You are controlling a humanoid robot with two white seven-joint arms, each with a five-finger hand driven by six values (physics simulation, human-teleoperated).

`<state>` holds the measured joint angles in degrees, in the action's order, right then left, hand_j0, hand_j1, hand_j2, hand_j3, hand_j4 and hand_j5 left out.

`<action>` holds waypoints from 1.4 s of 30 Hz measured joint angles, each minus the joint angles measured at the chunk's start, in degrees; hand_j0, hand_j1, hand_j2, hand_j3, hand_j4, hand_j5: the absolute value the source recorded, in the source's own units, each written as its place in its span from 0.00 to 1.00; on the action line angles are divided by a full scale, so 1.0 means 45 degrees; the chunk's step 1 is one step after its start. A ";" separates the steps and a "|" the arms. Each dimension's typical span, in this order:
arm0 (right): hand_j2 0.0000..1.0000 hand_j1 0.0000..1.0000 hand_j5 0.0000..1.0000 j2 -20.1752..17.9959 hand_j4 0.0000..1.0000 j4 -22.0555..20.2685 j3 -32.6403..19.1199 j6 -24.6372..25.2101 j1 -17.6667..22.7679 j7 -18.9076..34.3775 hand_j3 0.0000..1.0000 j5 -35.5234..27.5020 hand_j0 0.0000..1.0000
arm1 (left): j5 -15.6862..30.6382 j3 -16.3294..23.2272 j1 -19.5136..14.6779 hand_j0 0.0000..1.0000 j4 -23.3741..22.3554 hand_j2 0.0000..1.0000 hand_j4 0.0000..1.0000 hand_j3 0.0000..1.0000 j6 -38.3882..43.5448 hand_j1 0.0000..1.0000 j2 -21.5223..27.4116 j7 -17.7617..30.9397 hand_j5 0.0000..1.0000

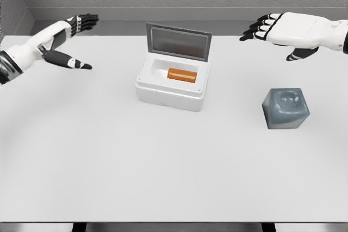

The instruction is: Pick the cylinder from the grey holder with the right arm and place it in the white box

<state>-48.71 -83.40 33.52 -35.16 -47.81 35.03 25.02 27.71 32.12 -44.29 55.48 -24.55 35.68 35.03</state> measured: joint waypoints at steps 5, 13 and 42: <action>1.00 1.00 1.00 0.0082 1.00 0.0008 -0.0596 -0.0003 0.0430 0.0001 1.00 -0.0011 1.00 | -0.0884 -0.0002 -0.1487 1.00 -0.2806 1.00 1.00 1.00 0.0779 1.00 -0.2256 -0.0007 1.00; 1.00 1.00 1.00 -0.0001 1.00 0.0079 -0.0886 0.0000 0.0547 0.0000 1.00 -0.0053 1.00 | -0.2153 0.0016 -0.1545 1.00 -0.4074 1.00 1.00 1.00 0.0936 1.00 -0.4042 -0.0004 1.00; 1.00 1.00 1.00 -0.0346 1.00 0.0057 -0.0935 0.0001 0.0918 0.0000 1.00 -0.0059 1.00 | -0.2179 0.0144 -0.1604 1.00 -0.3268 1.00 1.00 1.00 0.0640 1.00 -0.4505 -0.0005 1.00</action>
<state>-50.27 -83.14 29.31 -35.16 -43.68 35.03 24.76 17.91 32.77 -51.50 40.77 -21.67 15.41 35.01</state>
